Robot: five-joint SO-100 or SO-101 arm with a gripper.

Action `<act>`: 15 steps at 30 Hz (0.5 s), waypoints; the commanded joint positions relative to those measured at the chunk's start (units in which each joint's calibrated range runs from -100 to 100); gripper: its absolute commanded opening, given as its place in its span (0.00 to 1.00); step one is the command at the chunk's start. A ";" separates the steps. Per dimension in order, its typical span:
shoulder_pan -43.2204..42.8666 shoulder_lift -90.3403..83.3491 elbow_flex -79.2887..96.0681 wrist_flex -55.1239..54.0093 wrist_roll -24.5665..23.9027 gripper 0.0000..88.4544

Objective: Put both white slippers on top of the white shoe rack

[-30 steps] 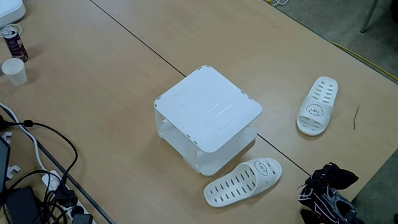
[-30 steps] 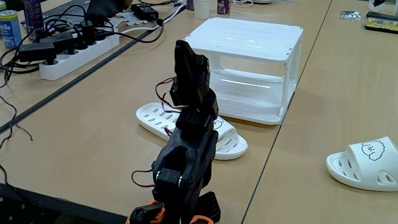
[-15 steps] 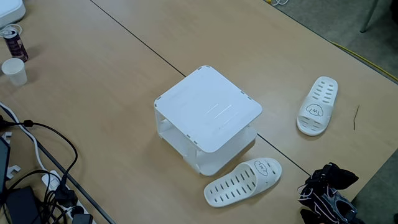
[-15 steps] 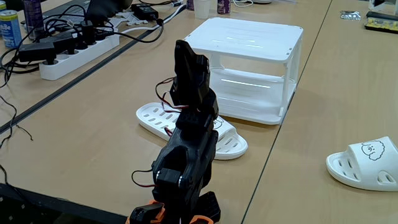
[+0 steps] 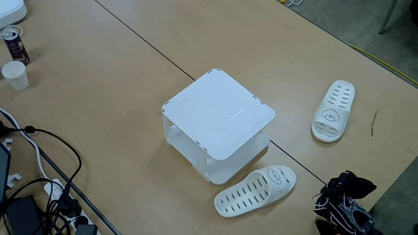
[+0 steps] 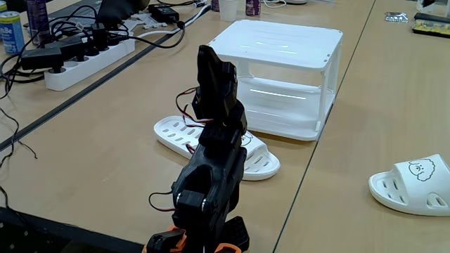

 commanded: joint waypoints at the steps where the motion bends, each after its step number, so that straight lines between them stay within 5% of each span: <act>1: 0.14 0.35 0.36 -0.08 0.42 0.01; 15: -0.10 1.11 0.36 1.64 0.42 0.01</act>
